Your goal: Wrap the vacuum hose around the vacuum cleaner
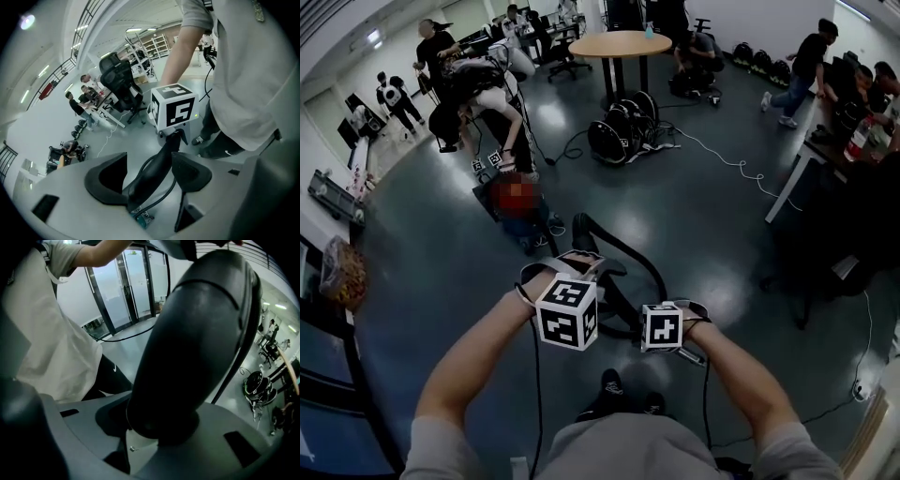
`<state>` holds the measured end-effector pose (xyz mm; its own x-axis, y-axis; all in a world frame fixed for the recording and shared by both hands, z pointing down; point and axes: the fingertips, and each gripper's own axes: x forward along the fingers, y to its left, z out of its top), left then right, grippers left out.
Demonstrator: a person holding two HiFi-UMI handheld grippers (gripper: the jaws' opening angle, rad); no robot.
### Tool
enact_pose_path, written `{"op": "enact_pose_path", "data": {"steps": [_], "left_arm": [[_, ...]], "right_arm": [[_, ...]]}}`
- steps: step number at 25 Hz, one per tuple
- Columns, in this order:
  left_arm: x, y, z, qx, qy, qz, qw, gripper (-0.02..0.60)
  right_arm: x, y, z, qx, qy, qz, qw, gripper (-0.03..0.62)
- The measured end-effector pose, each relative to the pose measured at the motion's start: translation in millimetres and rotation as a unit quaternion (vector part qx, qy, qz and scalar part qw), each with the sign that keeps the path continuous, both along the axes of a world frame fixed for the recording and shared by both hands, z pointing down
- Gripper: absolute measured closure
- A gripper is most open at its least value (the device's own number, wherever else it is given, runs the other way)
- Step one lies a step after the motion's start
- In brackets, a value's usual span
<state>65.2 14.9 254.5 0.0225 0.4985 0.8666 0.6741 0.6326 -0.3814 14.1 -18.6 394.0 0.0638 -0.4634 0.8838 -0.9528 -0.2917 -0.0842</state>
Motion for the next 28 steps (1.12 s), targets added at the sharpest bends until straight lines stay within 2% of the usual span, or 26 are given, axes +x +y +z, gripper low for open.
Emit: {"op": "enact_pose_path", "data": {"steps": [4, 11, 16, 20, 24, 26, 28], "left_arm": [[15.0, -19.5, 27.0, 0.048, -0.018, 0.024, 0.9984, 0.295], [51.3, -54.4, 44.3, 0.074, -0.036, 0.033, 0.9961, 0.291], [70.2, -73.8, 52.1, 0.083, -0.065, 0.022, 0.9942, 0.293], [80.9, -79.9, 62.4, 0.081, -0.087, 0.009, 0.9928, 0.293], [95.6, -75.6, 73.6, 0.079, -0.079, 0.008, 0.9937, 0.299], [101.8, -68.7, 78.1, 0.081, -0.076, 0.008, 0.9938, 0.358], [107.2, -60.9, 84.1, 0.093, -0.072, 0.009, 0.9930, 0.368]], "right_arm": [[21.3, -6.0, 2.8, -0.033, 0.007, -0.023, 0.999, 0.465], [51.1, -14.7, 5.1, -0.066, -0.014, -0.040, 0.997, 0.467], [71.8, -14.5, 8.7, -0.114, -0.019, -0.065, 0.991, 0.470], [77.9, -12.3, 15.6, -0.143, -0.044, -0.092, 0.984, 0.470], [76.1, -7.2, 18.0, -0.141, -0.089, -0.105, 0.980, 0.470], [73.5, 0.6, 21.7, -0.141, -0.112, -0.108, 0.978, 0.470], [76.4, 9.7, 23.6, -0.145, -0.122, -0.118, 0.975, 0.470]]}}
